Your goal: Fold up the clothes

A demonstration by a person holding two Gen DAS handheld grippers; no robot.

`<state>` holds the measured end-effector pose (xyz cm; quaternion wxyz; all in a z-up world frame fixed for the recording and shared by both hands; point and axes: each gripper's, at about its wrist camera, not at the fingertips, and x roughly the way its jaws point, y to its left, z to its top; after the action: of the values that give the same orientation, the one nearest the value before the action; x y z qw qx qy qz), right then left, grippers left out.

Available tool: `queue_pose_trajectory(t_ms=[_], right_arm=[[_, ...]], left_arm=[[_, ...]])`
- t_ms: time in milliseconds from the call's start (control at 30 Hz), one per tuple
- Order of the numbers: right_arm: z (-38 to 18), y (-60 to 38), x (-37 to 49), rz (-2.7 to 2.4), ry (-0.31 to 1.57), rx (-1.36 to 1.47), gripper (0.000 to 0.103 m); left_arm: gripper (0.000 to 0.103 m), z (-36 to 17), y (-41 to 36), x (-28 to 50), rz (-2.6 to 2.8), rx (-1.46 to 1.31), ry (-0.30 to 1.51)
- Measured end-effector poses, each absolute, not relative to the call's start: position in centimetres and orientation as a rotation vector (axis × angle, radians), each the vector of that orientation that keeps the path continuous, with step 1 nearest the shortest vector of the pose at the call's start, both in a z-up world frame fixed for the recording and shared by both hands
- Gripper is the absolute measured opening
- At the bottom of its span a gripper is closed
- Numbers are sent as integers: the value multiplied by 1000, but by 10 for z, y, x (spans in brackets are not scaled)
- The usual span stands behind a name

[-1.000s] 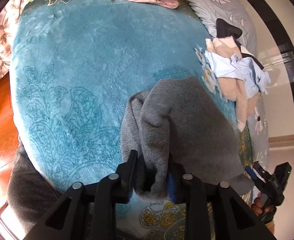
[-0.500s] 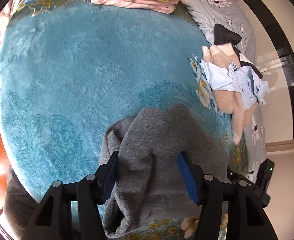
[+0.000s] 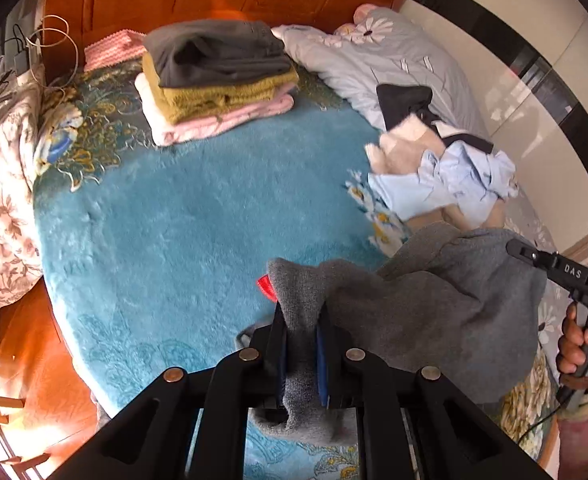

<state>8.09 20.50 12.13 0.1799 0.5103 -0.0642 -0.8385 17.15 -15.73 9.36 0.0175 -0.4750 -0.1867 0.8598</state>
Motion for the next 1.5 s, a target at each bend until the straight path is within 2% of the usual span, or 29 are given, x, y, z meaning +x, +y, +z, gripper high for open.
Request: queue_pose_trajectory(t_ms=[167,333,433,567,633,733,767,800,833,867,900,967,1033,1100,1233,1367,1500], right_arm=[[182,150,18,-2427,-157,1197,8],[211,91,-54,-2449,-144,1071,8],[181,54,-91,-2413,-131,1147,8],[99,10,-113,-2370,-24,1352,8],[74,6,-115,-2360,-25,1401,8],[46,8,-113,-2350,-51,1451,12],[36,9,-113,-2347,-59,1468,20],[33,13,-111,-2350,-70,1466,28],[38,21,-108,-2361,-93,1445,44],[44,31,-105,-2376,-127,1419,52],[52,41,-101,-2386,-168,1394,52],[66,68,-86,-2411,-266,1363,52],[72,96,-59,-2411,-363,1365,52],[66,123,-21,-2375,-433,1396,53],[20,156,67,-2296,-415,1590,54],[-24,175,128,-2186,-611,1718,54],[-33,166,141,-2108,-780,1659,54]], left_arm=[[12,114,-210,166,2847,-1351,-680],[13,77,-264,143,2850,-1399,-892],[13,34,-281,126,2814,-1535,-952],[13,-21,-297,116,2714,-1704,-1072],[13,-40,-302,119,2663,-1750,-1124],[16,-56,-305,125,2618,-1771,-1164],[16,-58,-304,126,2603,-1764,-1183],[16,-60,-303,128,2589,-1757,-1203],[20,-59,-301,130,2571,-1751,-1231],[27,-57,-299,132,2551,-1749,-1255],[31,-53,-297,136,2536,-1733,-1283],[48,-46,-291,148,2536,-1675,-1341],[57,-38,-283,160,2529,-1638,-1382],[58,-31,-272,171,2510,-1619,-1413],[58,-25,-243,183,2466,-1667,-1384],[58,-10,-214,193,2440,-1710,-1305],[58,12,-199,203,2455,-1677,-1270]])
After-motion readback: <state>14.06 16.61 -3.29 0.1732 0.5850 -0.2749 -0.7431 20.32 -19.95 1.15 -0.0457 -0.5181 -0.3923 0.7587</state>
